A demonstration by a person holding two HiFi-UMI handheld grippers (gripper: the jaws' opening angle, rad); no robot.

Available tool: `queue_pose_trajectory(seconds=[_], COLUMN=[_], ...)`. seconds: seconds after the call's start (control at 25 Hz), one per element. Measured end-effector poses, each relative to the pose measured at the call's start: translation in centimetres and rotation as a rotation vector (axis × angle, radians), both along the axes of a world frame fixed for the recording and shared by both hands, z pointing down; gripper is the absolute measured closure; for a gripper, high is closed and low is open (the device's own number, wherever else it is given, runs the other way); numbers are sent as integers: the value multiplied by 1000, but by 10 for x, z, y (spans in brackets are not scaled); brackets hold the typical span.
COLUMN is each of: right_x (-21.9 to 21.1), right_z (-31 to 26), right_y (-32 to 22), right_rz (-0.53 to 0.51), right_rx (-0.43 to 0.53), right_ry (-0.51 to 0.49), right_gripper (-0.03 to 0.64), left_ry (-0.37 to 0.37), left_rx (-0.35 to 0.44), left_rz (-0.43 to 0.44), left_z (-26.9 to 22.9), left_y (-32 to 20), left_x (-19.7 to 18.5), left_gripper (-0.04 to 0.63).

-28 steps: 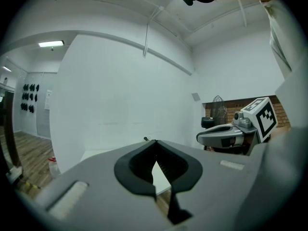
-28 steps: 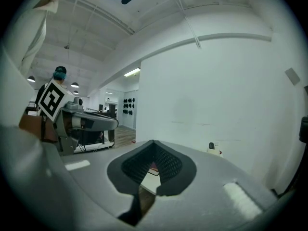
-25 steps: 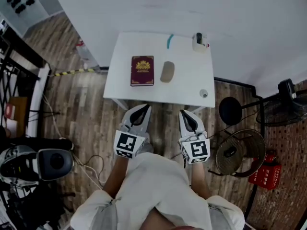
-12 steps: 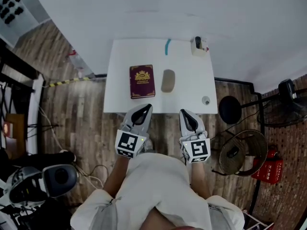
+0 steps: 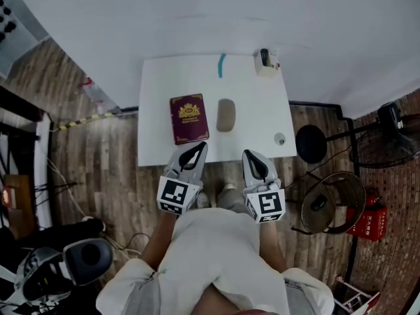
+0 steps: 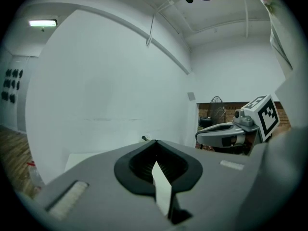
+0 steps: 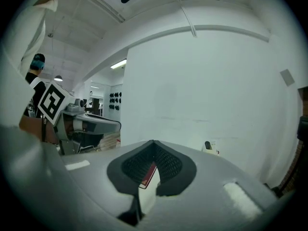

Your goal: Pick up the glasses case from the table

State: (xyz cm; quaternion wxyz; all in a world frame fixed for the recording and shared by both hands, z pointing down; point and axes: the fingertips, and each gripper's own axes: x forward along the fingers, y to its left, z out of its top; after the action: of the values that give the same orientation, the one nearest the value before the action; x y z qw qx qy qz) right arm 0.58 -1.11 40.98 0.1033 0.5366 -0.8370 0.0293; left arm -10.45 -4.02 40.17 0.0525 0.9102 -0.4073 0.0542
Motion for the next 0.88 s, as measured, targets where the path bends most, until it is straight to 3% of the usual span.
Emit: queue_pose_trajectory(seconds=[0.24,0.88], right_x=[7,43], right_z=[15,49], right_y=[-26,-146], right_rz=[7,-95], right_rx=[-38,-134], right_ry=[-6,-53], right_gripper=[612,612], left_ry=[-12,-79], left_rx=[-29,-134], left_rz=[12,-63], left_z=[13,56], left_y=[-26,-128], left_x=[10,51], left_gripper=[577,577])
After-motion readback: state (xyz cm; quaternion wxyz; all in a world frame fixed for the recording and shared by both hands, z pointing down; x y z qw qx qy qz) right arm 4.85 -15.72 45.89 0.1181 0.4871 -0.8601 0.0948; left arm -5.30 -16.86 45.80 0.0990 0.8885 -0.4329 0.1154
